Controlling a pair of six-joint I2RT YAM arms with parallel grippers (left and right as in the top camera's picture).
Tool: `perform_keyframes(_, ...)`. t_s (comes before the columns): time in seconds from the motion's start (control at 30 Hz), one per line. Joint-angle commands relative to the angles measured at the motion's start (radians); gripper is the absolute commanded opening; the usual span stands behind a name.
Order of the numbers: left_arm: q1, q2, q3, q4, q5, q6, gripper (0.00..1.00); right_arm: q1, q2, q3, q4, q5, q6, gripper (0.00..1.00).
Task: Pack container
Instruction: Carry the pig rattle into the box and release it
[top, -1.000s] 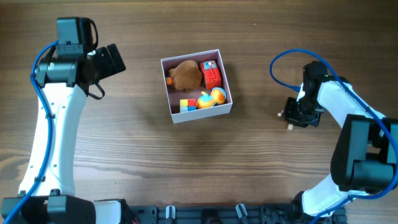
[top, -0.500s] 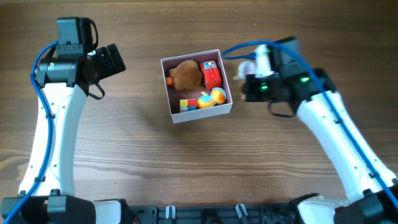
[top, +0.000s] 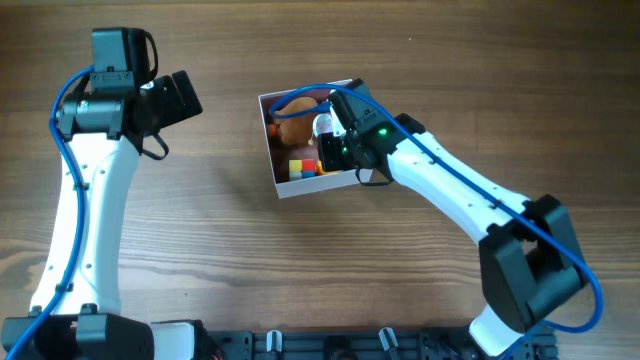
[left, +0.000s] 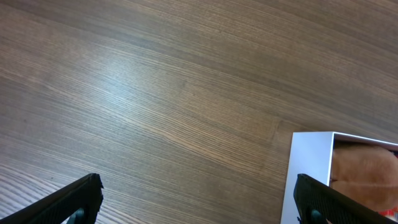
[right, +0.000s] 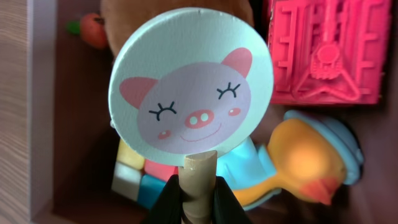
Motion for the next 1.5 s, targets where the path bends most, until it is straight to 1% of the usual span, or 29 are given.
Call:
perform_keyframes(0.0, 0.005, 0.004, 0.001, 0.000, -0.002, -0.015, 1.00, 0.002, 0.027, 0.014, 0.005, 0.005, 0.027, 0.04)
perform_keyframes(0.1, 0.005, 0.004, 0.001, 0.000, -0.002, -0.015, 1.00, 0.006, 0.031, 0.014, 0.000, -0.026, 0.027, 0.06)
perform_keyframes(0.2, 0.005, 0.004, 0.001, 0.000, -0.002, -0.015, 1.00, 0.015, 0.031, 0.014, -0.011, -0.033, 0.023, 0.29)
perform_keyframes(0.27, 0.005, 0.004, 0.001, 0.000, -0.002, -0.015, 1.00, 0.021, 0.031, 0.015, -0.033, -0.032, 0.018, 0.40)
perform_keyframes(0.33, 0.005, 0.004, 0.001, 0.000, -0.002, -0.015, 1.00, 0.021, 0.027, 0.015, -0.043, -0.032, 0.010, 0.45)
perform_keyframes(0.53, 0.005, 0.004, 0.001, 0.000, -0.002, -0.015, 0.99, 0.020, -0.059, 0.017, -0.050, 0.047, -0.002, 0.46)
perform_keyframes(0.57, 0.005, 0.004, 0.001, 0.000, -0.002, -0.015, 1.00, 0.020, -0.080, 0.017, -0.045, 0.083, -0.002, 0.43)
perform_keyframes(0.6, 0.005, 0.004, 0.001, 0.000, -0.002, -0.015, 1.00, 0.020, -0.094, 0.017, -0.042, 0.112, -0.002, 0.37)
perform_keyframes(0.63, 0.005, 0.004, 0.001, 0.000, -0.002, -0.015, 1.00, 0.020, -0.100, 0.017, -0.037, 0.132, -0.001, 0.26)
perform_keyframes(0.7, 0.005, 0.004, 0.001, 0.000, -0.002, -0.015, 1.00, 0.018, -0.095, 0.016, -0.032, 0.143, 0.001, 0.13)
perform_keyframes(0.8, 0.005, 0.004, 0.001, 0.000, -0.002, -0.015, 1.00, 0.017, -0.079, 0.016, 0.017, 0.153, 0.002, 0.04)
perform_keyframes(1.0, 0.005, 0.004, 0.001, 0.000, -0.002, -0.015, 1.00, 0.017, 0.010, 0.016, 0.077, 0.152, 0.027, 0.04)
perform_keyframes(1.17, 0.005, 0.004, 0.001, 0.000, -0.002, -0.015, 1.00, 0.017, 0.084, 0.016, 0.080, 0.145, 0.027, 0.04)
perform_keyframes(1.3, 0.005, 0.004, 0.001, 0.000, -0.002, -0.015, 1.00, 0.019, 0.131, 0.016, 0.087, 0.028, 0.027, 0.04)
perform_keyframes(1.47, 0.005, 0.004, 0.001, 0.000, -0.002, -0.015, 1.00, 0.018, 0.100, 0.017, 0.087, 0.029, 0.023, 0.04)
